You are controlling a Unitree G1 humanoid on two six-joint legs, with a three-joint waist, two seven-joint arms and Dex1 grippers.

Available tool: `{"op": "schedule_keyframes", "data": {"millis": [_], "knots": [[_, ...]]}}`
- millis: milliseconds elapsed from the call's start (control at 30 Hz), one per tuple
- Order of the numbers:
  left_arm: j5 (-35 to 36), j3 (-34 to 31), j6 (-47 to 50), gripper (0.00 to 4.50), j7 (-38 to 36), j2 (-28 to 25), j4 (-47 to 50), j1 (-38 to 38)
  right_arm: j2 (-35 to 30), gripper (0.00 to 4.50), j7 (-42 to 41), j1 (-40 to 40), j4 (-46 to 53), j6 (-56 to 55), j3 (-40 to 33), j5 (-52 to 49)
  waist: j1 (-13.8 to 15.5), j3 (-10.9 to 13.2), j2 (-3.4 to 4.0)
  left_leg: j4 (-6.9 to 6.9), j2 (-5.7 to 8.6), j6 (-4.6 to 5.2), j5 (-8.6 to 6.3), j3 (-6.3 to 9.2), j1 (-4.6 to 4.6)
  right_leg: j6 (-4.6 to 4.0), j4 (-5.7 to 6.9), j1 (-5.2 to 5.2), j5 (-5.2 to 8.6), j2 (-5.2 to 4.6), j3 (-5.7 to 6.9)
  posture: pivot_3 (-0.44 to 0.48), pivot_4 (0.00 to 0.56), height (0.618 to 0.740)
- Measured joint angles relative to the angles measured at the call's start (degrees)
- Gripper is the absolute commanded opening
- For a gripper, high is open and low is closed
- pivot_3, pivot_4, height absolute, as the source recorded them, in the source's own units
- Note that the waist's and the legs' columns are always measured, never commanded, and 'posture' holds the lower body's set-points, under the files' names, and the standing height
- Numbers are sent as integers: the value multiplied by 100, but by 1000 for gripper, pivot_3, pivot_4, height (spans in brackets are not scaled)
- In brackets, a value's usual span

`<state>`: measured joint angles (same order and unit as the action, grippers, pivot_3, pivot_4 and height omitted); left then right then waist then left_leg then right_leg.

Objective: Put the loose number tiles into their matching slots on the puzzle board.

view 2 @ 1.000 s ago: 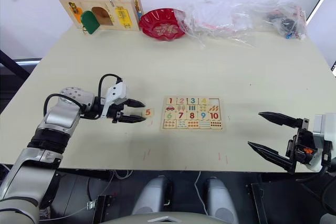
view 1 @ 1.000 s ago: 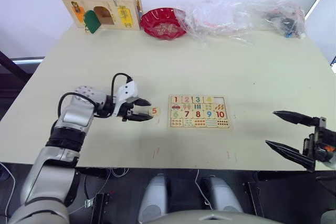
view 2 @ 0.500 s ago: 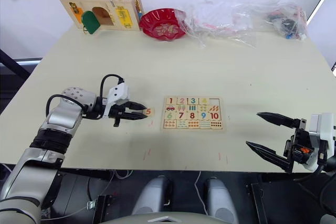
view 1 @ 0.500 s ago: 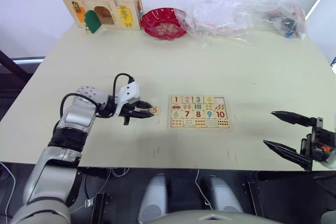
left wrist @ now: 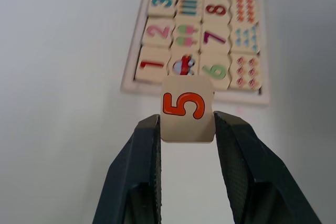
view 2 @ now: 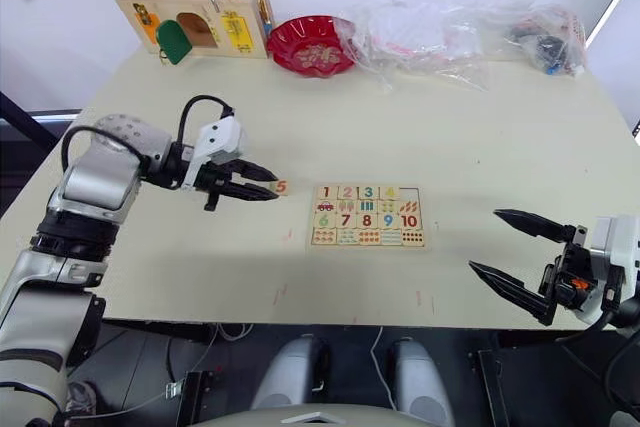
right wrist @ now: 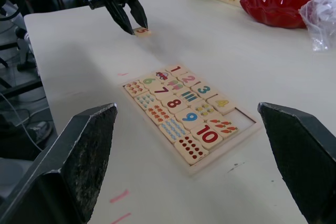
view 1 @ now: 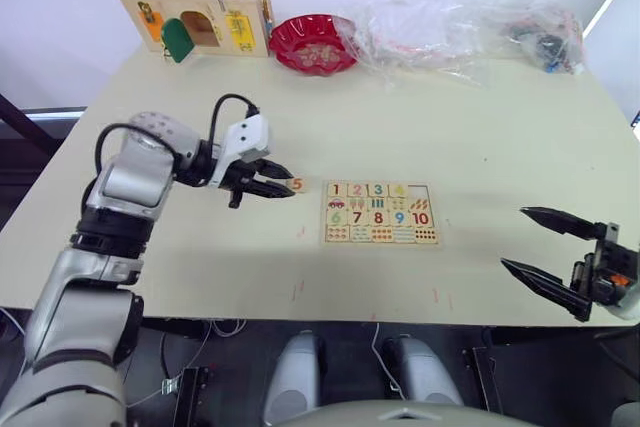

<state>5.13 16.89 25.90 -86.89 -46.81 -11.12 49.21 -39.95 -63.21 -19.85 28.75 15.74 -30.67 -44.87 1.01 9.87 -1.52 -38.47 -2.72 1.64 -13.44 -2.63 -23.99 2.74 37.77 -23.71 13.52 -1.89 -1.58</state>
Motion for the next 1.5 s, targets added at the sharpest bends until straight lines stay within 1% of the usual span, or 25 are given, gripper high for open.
{"op": "schedule_keyframes", "data": {"millis": [100,167,200,233,300,400,500,567,733,1033,1300,1500], "knots": [[-204,437,447,992,-93,224,258,720,43,4500,54,-51,16,-68,-65,5,-5,-1,2,-2,5,0,0,0,1,1,-1,5,1,2,-10,0,150,740],[-457,850,777,992,-115,589,206,1297,105,4500,108,-153,38,-118,-170,7,-18,-2,3,-2,9,1,0,-2,2,6,-1,5,3,2,-19,0,150,740],[-522,926,815,992,-90,726,149,1405,116,4500,119,-193,46,-131,-188,8,-19,-2,4,-1,10,1,0,-2,2,10,-1,5,4,2,-19,0,150,740],[-730,1235,832,992,85,1234,-190,1700,179,4500,138,-300,90,-181,-244,11,-23,-2,4,-2,10,1,0,0,2,13,-1,5,3,3,-19,0,150,740],[-786,1317,797,992,138,1384,-333,1751,200,4500,146,-360,115,-216,-283,12,-82,0,7,4,9,1,0,-3,6,15,4,2,2,8,-29,0,150,740],[-1026,1535,701,992,407,1989,-962,2042,239,4500,247,-451,181,-263,-360,19,-65,0,7,2,9,1,0,3,6,13,6,1,4,10,-25,0,150,740],[-1250,1721,497,992,624,2428,-1423,2247,325,4500,300,-515,220,-314,-386,31,-42,0,7,1,11,1,0,1,5,13,4,2,5,9,-29,0,150,740],[-1498,1856,293,992,907,2878,-1951,2363,419,4500,366,-609,245,-368,-398,53,-37,0,7,2,14,2,0,-2,3,13,2,1,6,9,-38,0,150,740],[-1737,1918,148,992,1244,3458,-2791,2538,564,4500,443,-829,331,-493,-407,116,-39,1,6,3,17,2,-1,-1,-7,15,1,-9,7,11,-45,0,150,740],[-1915,1910,47,992,1595,4176,-3645,2677,729,4500,534,-1092,414,-715,-407,216,-36,1,7,2,30,2,-1,6,-21,18,-2,-16,12,12,-60,0,150,740],[-1974,1827,-53,992,2015,4534,-4095,2680,743,4500,617,-1139,416,-746,-407,217,-31,1,7,1,38,2,-1,19,-36,20,-3,-22,10,13,-62,0,150,740],[-2065,1755,-103,992,2093,4578,-4187,2680,794,4500,648,-1189,461,-783,-406,219,-32,1,7,1,40,2,-1,25,-41,16,-3,-24,6,12,-60,0,150,740]]}}
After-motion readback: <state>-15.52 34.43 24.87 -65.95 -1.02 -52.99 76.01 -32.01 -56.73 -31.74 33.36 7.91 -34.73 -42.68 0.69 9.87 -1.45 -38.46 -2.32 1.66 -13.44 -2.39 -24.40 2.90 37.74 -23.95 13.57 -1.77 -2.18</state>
